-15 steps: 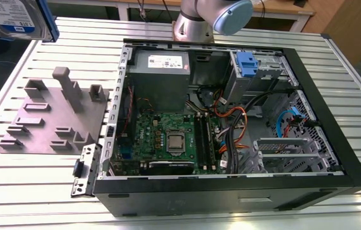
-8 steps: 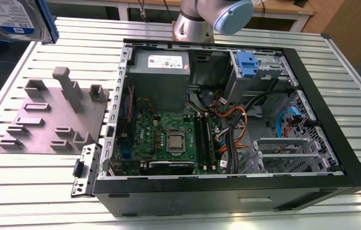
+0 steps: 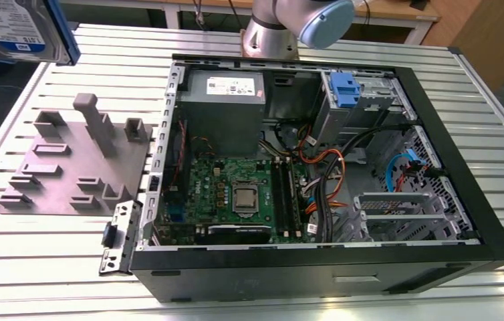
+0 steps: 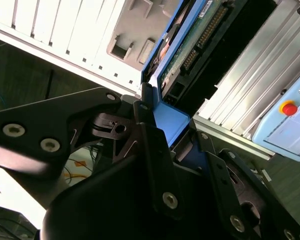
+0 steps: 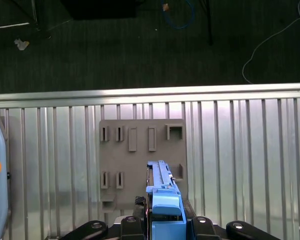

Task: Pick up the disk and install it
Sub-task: 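Pick up the disk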

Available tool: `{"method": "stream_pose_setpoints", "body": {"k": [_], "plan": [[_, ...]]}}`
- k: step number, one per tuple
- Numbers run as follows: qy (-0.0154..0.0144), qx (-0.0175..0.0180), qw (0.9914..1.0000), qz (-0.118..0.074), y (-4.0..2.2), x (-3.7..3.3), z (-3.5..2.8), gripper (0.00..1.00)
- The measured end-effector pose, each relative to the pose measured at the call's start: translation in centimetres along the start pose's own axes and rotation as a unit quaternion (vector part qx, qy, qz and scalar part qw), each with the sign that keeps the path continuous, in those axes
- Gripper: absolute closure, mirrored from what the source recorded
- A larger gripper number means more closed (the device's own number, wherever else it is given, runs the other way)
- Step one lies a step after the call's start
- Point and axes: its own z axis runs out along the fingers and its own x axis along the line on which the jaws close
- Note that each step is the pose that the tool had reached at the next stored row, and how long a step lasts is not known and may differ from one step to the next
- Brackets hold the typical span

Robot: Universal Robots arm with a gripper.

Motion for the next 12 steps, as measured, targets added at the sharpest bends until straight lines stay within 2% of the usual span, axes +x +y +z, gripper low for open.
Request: {"method": "stream_pose_setpoints", "body": {"k": [12], "plan": [[0.0006, 0.0, 1.0, 0.0, -0.49, 0.36, -0.01, 0.64]]}}
